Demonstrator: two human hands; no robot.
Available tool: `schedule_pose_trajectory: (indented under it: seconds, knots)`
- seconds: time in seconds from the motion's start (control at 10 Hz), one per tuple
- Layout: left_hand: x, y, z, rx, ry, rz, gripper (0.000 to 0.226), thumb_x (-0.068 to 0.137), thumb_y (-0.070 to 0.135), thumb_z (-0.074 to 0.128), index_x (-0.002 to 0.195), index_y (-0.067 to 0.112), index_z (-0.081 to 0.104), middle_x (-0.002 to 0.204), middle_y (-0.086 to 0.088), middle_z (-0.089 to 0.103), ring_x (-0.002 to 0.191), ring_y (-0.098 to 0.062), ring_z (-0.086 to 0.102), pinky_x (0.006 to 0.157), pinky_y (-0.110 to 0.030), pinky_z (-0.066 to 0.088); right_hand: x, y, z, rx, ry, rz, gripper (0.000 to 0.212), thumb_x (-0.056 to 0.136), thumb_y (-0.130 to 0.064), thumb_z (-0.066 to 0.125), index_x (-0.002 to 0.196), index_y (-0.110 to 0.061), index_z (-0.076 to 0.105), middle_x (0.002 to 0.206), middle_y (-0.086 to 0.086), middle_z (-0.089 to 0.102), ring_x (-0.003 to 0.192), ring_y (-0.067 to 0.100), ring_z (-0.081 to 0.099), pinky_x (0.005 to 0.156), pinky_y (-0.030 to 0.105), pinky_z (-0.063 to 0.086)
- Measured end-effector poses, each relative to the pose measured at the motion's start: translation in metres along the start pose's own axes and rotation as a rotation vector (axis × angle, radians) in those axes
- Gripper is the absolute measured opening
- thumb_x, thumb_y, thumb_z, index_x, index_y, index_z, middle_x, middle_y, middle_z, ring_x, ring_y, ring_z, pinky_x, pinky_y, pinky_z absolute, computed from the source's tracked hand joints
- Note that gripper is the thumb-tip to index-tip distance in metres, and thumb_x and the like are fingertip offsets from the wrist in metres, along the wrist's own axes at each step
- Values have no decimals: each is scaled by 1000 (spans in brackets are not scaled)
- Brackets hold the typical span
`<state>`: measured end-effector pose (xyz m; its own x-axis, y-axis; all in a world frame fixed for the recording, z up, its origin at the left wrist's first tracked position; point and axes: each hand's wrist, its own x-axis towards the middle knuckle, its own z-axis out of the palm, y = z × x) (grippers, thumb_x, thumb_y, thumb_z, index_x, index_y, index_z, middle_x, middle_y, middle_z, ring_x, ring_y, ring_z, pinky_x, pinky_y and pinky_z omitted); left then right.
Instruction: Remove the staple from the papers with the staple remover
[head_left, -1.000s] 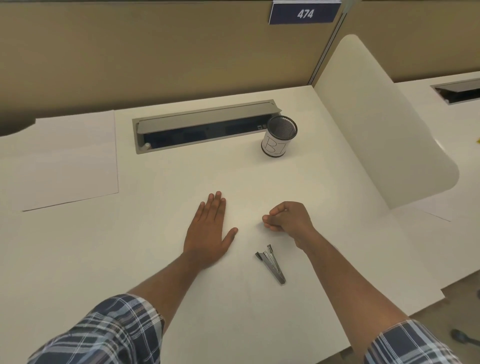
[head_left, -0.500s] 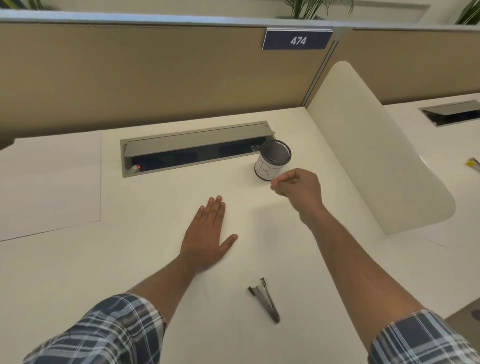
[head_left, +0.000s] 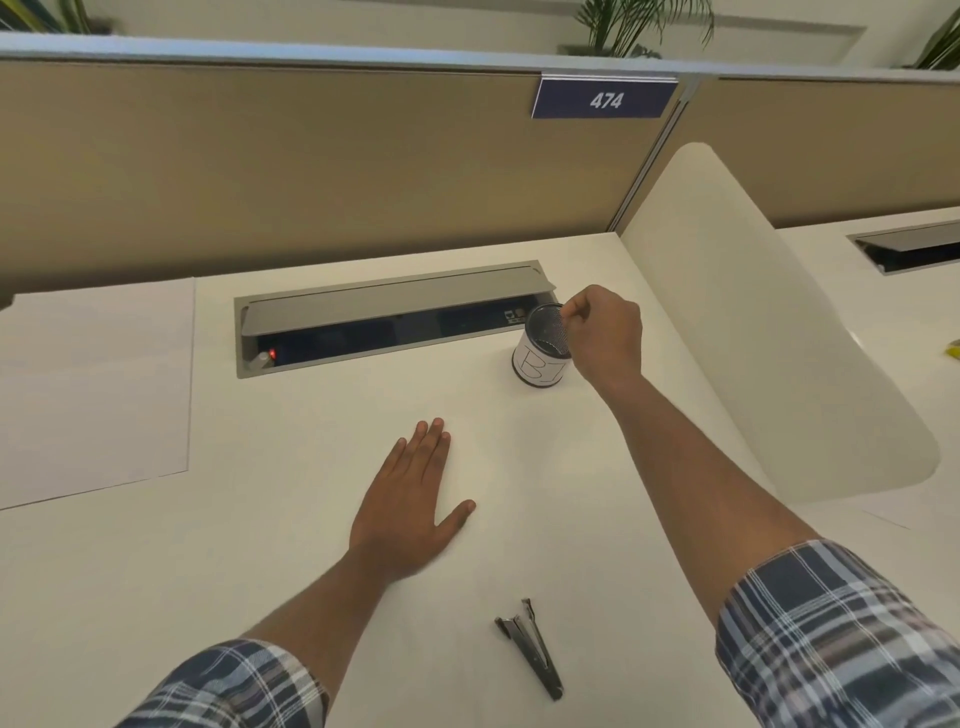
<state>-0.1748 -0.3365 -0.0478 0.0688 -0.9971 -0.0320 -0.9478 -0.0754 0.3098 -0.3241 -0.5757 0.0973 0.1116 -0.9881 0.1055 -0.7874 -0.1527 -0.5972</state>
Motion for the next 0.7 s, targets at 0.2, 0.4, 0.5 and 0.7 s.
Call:
schedule_pose_trajectory:
  seconds: [0.2, 0.4, 0.5, 0.7]
  knots:
    - [1, -1, 0, -11, -5, -2, 85, 99, 66, 28, 161, 14, 5, 170, 2, -6, 156, -12, -11, 126, -39, 9, 0, 5, 0, -5, 6, 18, 29, 85, 3, 56, 77, -24, 64, 85, -2, 71, 77, 17, 59, 55, 13, 33]
    - [0, 0, -1, 4, -22, -5, 85, 99, 67, 25, 161, 14, 1, 170, 2, -9, 155, -12, -14, 126, -39, 9, -22, 16, 0, 61, 16, -6, 25, 85, 2, 54, 83, -20, 67, 83, -4, 71, 75, 19, 63, 58, 19, 43]
    - [-1, 1, -3, -2, -34, -7, 85, 99, 67, 24, 161, 14, 0, 170, 2, -10, 155, -12, -15, 127, -39, 8, -42, 19, 2, 82, 60, -54, 21, 87, 1, 58, 87, -16, 69, 85, -2, 75, 78, 21, 68, 69, 29, 52]
    - [-1, 2, -6, 19, -41, -4, 85, 99, 67, 23, 161, 14, 1, 170, 1, -9, 155, -14, -14, 127, -38, 5, -103, 30, 17, 186, 103, -231, 16, 88, 0, 62, 91, -13, 71, 90, -4, 76, 81, 15, 72, 79, 30, 58]
